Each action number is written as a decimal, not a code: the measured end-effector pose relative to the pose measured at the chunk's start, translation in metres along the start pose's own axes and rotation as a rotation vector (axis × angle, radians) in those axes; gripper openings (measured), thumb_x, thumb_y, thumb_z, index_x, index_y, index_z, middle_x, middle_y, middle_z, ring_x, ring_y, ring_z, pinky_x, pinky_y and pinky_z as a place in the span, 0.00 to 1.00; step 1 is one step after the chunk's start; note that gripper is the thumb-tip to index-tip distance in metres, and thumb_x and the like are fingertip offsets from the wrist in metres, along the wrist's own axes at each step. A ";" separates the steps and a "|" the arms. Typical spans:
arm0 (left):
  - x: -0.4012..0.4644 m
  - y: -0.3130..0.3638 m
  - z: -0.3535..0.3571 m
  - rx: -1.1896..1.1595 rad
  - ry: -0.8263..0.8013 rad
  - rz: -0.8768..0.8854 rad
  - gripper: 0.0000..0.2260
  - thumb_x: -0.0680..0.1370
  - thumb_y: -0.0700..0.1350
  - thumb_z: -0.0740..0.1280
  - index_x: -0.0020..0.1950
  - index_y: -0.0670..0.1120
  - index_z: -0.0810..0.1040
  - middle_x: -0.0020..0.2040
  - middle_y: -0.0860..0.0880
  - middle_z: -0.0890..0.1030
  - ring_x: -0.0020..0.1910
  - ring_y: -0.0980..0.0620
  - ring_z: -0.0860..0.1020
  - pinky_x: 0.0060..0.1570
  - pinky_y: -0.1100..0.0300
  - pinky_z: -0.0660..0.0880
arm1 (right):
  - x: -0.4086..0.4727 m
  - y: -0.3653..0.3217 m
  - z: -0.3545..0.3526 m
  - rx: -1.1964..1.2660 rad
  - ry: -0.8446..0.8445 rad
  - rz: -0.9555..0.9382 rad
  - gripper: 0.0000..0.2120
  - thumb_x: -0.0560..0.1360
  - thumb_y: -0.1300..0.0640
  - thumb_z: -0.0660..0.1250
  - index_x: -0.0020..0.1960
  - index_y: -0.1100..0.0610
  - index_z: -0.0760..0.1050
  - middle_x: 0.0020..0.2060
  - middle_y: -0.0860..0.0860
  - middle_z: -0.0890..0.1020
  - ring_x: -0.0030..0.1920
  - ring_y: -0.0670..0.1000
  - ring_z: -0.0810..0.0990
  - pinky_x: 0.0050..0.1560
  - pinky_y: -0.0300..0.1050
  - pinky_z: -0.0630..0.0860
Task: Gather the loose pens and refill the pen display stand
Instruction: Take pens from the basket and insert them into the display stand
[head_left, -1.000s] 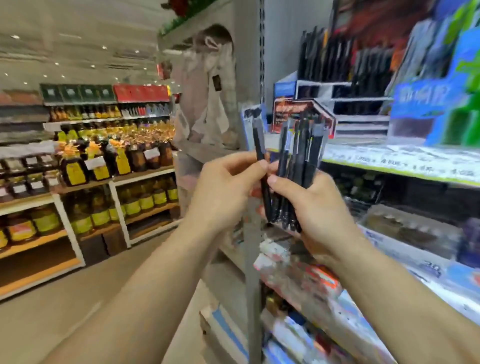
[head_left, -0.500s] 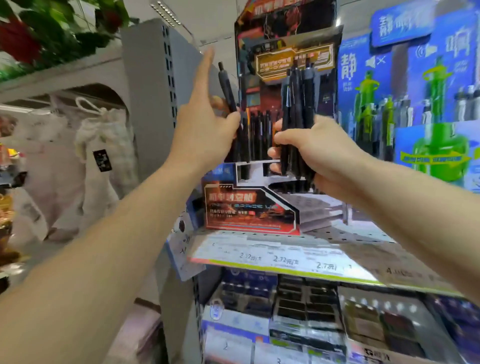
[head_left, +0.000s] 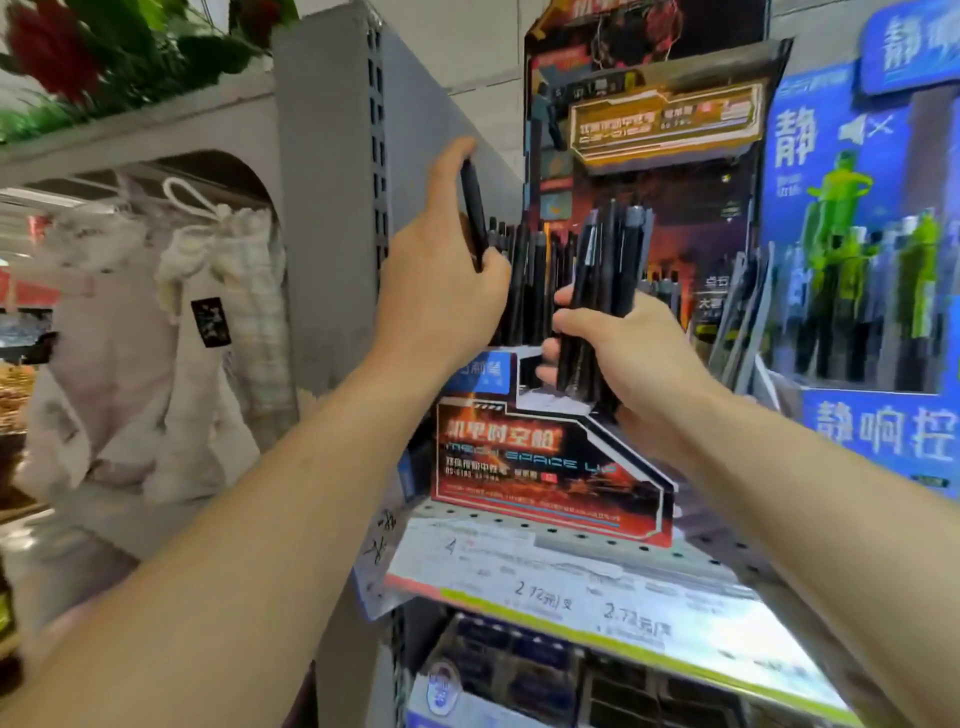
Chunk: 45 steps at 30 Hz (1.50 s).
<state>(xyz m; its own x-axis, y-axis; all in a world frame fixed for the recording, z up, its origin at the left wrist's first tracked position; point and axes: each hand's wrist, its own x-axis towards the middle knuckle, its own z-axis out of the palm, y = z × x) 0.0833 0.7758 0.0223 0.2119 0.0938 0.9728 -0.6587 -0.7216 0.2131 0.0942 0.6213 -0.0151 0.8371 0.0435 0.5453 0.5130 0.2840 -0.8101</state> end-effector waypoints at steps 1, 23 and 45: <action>0.000 0.001 0.000 0.011 0.018 0.002 0.32 0.75 0.40 0.67 0.76 0.57 0.60 0.30 0.53 0.74 0.26 0.55 0.75 0.28 0.54 0.76 | 0.000 0.000 0.000 -0.015 -0.004 -0.015 0.07 0.79 0.67 0.67 0.48 0.56 0.79 0.29 0.50 0.81 0.33 0.53 0.81 0.40 0.51 0.84; 0.003 0.008 -0.004 0.127 -0.254 -0.126 0.27 0.75 0.41 0.67 0.71 0.56 0.64 0.33 0.50 0.77 0.31 0.54 0.78 0.31 0.58 0.76 | -0.002 -0.002 -0.003 -0.059 -0.088 -0.020 0.08 0.79 0.66 0.69 0.54 0.55 0.80 0.34 0.52 0.83 0.35 0.52 0.84 0.41 0.53 0.85; 0.023 0.019 -0.023 -0.083 -0.515 -0.357 0.22 0.78 0.46 0.68 0.69 0.62 0.72 0.47 0.53 0.81 0.41 0.55 0.83 0.36 0.61 0.81 | -0.006 -0.002 -0.006 -0.076 -0.068 -0.031 0.06 0.77 0.63 0.72 0.49 0.53 0.83 0.33 0.51 0.85 0.36 0.50 0.84 0.38 0.45 0.82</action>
<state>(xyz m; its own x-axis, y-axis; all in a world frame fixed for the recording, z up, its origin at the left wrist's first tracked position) 0.0598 0.7800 0.0511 0.7359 -0.0378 0.6760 -0.5324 -0.6493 0.5432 0.0895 0.6147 -0.0174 0.8073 0.1017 0.5813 0.5532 0.2128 -0.8054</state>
